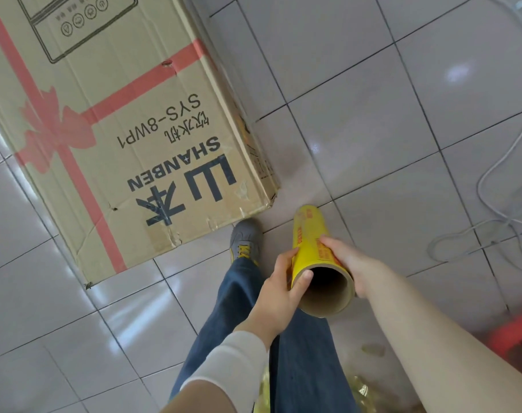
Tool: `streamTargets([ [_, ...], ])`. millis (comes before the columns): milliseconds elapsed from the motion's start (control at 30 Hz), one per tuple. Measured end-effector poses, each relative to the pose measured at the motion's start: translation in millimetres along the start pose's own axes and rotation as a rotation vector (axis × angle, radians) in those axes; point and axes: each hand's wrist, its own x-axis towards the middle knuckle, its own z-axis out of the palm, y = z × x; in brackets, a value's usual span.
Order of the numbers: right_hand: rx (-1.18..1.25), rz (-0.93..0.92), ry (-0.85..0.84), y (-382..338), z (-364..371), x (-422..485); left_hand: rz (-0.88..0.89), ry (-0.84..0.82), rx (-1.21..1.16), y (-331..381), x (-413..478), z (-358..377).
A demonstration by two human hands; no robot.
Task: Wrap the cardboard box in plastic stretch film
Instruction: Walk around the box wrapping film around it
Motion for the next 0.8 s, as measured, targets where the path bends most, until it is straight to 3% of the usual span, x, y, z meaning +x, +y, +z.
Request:
streamTargets([
  [167, -0.055, -0.012, 0.002, 4, 16, 1, -0.018, -0.044, 0.034, -10, -7, -13],
  [533, 0.070, 0.049, -0.007, 23, 44, 10, 0.032, -0.193, 0.264, -18, 4, -55],
  [800, 0.115, 0.033, -0.036, 32, 69, 10, 0.096, -0.198, 0.435, -27, 2, -72],
])
